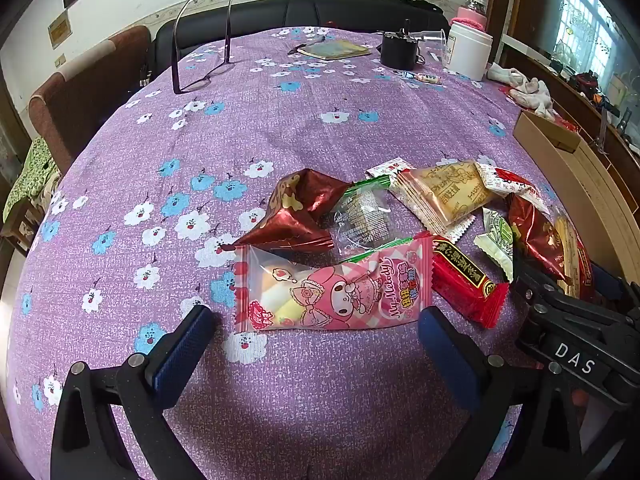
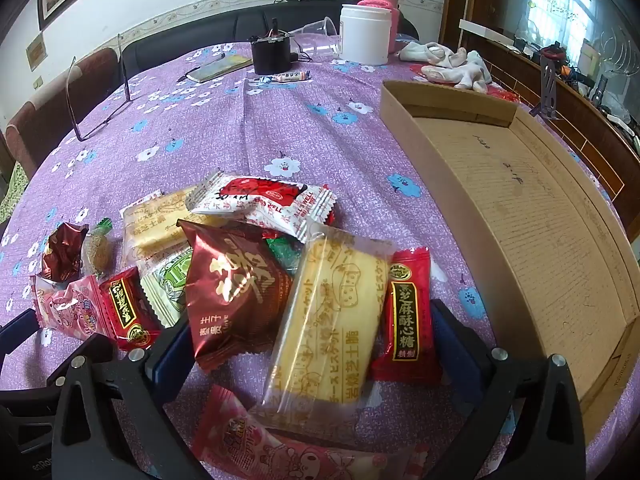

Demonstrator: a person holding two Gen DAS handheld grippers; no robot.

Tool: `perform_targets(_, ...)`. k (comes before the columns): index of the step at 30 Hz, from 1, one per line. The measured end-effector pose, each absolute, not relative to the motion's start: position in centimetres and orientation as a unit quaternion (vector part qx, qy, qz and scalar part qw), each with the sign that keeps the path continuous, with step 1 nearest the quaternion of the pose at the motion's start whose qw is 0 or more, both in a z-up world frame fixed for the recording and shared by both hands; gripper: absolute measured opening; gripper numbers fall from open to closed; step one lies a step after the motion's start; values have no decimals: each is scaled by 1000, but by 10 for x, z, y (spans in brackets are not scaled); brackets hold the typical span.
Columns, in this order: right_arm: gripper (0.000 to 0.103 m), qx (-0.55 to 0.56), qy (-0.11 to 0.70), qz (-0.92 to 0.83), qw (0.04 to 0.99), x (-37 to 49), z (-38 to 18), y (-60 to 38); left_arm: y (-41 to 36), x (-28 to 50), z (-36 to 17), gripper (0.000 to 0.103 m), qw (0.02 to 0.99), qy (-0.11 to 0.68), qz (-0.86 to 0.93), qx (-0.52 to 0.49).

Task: Organize snacks
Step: 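Grasp the pink cartoon candy bar with the right gripper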

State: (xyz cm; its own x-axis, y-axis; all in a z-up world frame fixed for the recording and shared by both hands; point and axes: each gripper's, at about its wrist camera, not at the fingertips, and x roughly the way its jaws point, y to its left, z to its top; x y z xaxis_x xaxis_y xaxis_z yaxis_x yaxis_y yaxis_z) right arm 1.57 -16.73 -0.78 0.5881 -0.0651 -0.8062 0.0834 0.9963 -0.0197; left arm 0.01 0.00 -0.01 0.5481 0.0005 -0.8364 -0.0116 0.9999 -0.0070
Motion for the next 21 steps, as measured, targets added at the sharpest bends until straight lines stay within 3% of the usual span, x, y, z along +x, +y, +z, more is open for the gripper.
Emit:
perform_targets(11,103,-49,551,76,829,33,-5,-176,1,2,1,103,880,475,3,-6)
perform_targets(21,103,-33,539,223,812,-21,42,-212,1,2,1,103,880,475,3,-5)
